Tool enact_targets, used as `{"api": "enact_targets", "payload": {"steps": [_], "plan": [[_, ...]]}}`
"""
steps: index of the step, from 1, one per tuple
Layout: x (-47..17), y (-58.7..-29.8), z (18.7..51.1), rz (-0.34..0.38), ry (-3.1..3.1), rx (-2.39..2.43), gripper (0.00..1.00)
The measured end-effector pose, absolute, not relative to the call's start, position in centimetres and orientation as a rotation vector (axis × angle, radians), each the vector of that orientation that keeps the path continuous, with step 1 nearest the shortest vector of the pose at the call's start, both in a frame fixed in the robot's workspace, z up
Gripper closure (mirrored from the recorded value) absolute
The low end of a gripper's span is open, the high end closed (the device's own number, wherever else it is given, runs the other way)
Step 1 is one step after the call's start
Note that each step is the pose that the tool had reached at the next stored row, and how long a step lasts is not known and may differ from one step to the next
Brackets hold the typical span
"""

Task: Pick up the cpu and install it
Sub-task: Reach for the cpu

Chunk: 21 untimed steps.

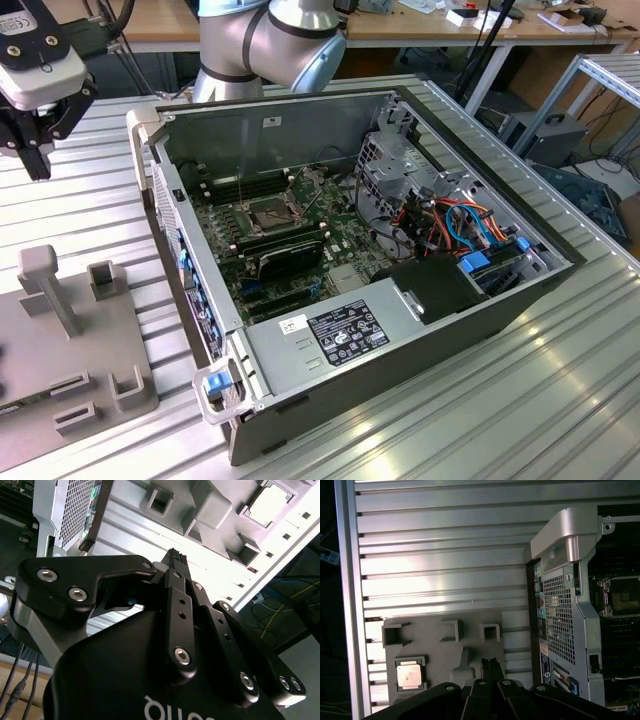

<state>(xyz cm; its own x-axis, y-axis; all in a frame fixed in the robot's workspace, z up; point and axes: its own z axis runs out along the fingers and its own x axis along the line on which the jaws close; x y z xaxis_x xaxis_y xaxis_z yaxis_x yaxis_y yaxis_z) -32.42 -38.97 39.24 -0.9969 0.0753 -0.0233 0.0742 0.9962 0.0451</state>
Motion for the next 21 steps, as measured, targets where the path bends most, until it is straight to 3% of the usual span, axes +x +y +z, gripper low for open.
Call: {"api": "enact_targets", "payload": {"steps": [21], "plan": [[-32.70,-38.97,38.24,0.069,3.114,0.117,0.89]]}}
